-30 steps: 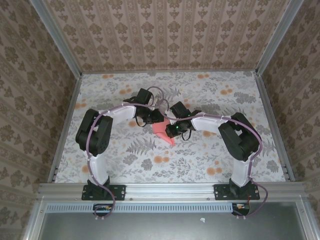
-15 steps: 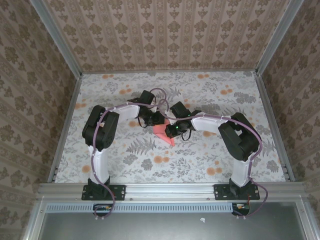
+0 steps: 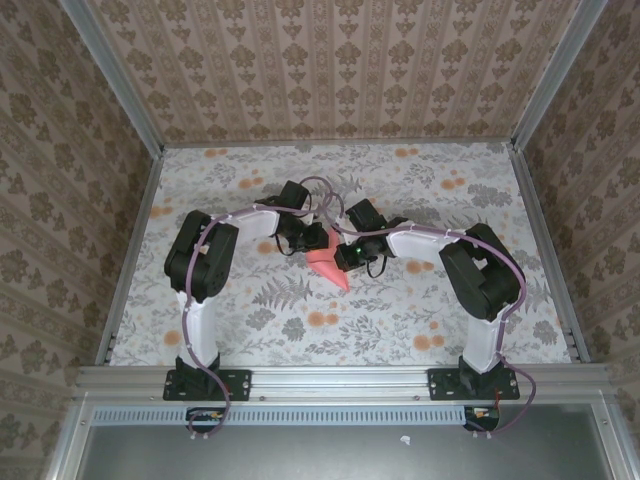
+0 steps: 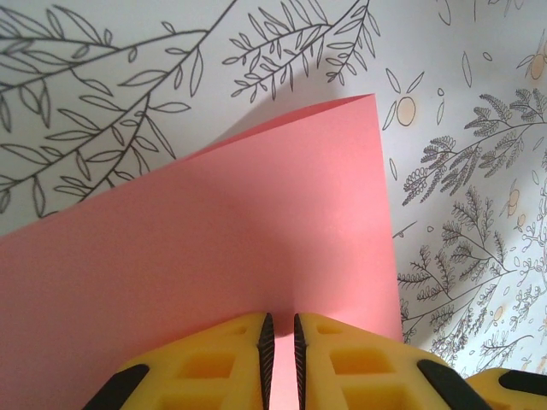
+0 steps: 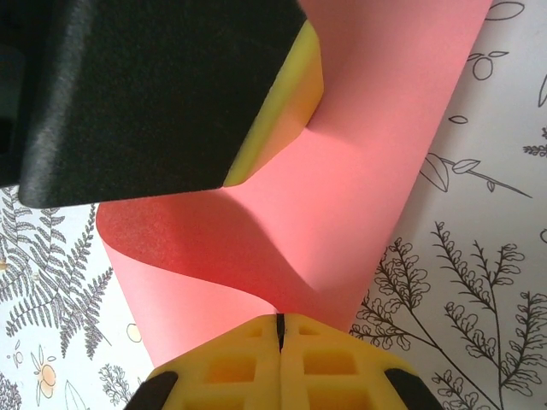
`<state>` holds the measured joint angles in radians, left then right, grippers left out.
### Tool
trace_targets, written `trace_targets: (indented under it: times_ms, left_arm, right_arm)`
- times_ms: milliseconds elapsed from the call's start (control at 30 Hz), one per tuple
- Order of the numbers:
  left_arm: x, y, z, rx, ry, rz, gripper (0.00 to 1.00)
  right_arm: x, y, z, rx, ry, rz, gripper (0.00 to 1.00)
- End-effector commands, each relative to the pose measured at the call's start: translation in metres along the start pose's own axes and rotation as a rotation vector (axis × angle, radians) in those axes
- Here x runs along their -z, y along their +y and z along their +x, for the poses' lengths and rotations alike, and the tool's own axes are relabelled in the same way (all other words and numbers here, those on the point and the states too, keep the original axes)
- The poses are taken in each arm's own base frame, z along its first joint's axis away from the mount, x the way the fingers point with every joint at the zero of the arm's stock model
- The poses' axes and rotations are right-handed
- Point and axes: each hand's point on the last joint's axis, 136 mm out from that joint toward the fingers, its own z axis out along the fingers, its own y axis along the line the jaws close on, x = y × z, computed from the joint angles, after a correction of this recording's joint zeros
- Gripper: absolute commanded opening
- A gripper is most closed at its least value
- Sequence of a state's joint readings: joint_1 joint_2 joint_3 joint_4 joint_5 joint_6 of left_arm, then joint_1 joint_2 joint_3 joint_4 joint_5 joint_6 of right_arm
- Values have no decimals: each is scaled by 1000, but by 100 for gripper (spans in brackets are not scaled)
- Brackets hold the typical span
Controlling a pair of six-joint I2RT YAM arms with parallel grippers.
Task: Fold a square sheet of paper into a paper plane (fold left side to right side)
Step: Third fold the triangle at the center of the table.
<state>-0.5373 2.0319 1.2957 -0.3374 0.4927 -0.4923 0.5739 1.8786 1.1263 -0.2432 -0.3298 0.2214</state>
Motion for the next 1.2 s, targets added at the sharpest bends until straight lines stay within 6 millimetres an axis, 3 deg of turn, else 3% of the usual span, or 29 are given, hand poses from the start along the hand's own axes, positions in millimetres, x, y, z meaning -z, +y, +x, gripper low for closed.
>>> trace_targets:
  times_ms: [0, 633, 1167]
  left_arm:
    - [-9, 14, 17, -5, 49, -53, 18]
    - [-10, 13, 17, -9, 50, -55, 18]
    - [-9, 12, 17, -14, 49, -54, 18]
  right_arm:
    - [2, 1, -3, -17, -4, -4, 0]
    - [-3, -10, -5, -32, 6, 41, 0]
    - [-10, -16, 11, -46, 50, 53, 0]
